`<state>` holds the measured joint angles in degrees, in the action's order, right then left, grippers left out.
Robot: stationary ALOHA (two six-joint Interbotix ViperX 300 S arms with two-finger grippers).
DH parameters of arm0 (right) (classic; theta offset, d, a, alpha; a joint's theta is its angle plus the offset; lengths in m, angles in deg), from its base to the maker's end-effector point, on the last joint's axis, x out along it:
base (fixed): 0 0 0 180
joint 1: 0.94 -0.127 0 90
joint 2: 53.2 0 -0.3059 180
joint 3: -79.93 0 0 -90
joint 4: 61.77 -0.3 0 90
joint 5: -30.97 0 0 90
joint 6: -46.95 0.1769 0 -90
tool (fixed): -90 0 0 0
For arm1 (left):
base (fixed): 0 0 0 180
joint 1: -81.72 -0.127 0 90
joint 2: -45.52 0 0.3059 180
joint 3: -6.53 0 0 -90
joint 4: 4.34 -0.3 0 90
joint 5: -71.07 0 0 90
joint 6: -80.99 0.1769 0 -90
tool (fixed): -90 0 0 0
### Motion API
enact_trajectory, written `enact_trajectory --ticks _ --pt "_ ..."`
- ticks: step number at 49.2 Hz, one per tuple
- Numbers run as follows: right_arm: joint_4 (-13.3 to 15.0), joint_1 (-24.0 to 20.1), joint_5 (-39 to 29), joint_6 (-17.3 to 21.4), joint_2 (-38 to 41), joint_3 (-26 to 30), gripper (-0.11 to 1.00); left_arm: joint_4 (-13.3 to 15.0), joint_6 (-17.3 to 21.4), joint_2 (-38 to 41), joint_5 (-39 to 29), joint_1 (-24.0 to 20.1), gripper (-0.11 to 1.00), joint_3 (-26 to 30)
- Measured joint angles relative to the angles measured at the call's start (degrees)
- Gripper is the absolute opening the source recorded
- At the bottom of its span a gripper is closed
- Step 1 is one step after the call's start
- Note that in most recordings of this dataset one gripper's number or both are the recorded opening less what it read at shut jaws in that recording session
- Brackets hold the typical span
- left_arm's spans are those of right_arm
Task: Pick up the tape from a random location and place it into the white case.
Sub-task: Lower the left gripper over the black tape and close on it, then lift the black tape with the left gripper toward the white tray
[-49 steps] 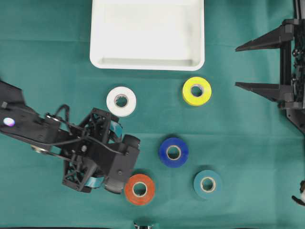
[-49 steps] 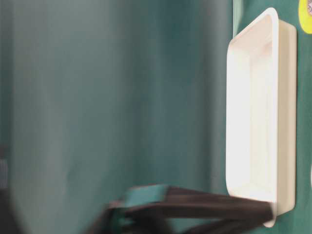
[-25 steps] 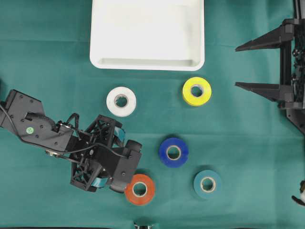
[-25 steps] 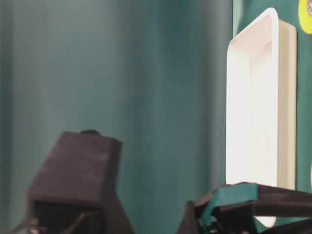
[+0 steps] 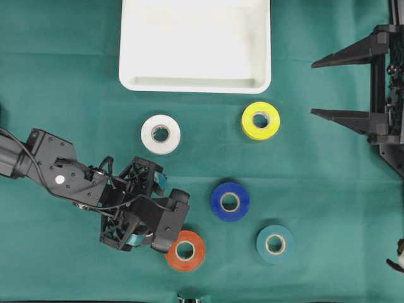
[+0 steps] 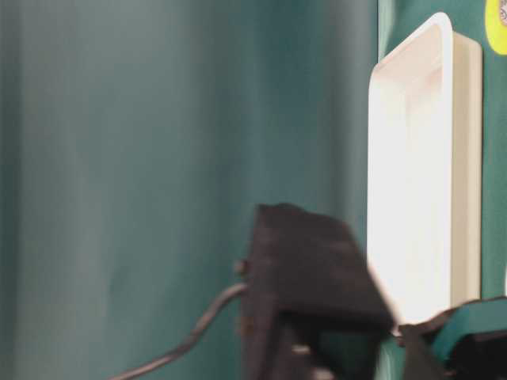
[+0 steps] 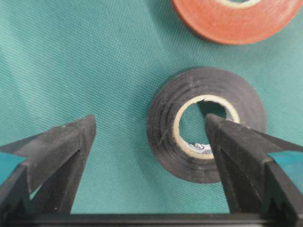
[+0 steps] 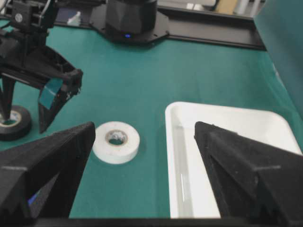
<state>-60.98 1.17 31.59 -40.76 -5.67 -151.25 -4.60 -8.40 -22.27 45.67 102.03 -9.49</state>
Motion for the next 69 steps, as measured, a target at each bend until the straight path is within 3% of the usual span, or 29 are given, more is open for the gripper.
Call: enact_trajectory --ticks 29,34,43,46,69 --pt "0.2 0.0 0.1 0.0 0.6 0.1 0.92 0.1 0.1 2.1 0.8 0.0 0.95 -0.3" --pt "0.1 0.0 0.1 -0.1 0.6 0.0 0.92 0.0 0.2 2.1 0.7 -0.1 0.82 -0.2" --pt "0.3 0.0 0.0 -0.1 0.6 0.1 0.92 0.0 0.4 2.1 -0.3 -0.1 0.31 -0.3" --pt "0.3 0.0 0.0 -0.1 0.6 0.1 0.92 0.1 0.7 2.1 -0.7 -0.1 0.19 -0.2" --pt "0.3 0.0 0.1 -0.1 0.6 0.1 0.92 0.0 0.4 2.2 -1.1 -0.1 0.19 0.1"
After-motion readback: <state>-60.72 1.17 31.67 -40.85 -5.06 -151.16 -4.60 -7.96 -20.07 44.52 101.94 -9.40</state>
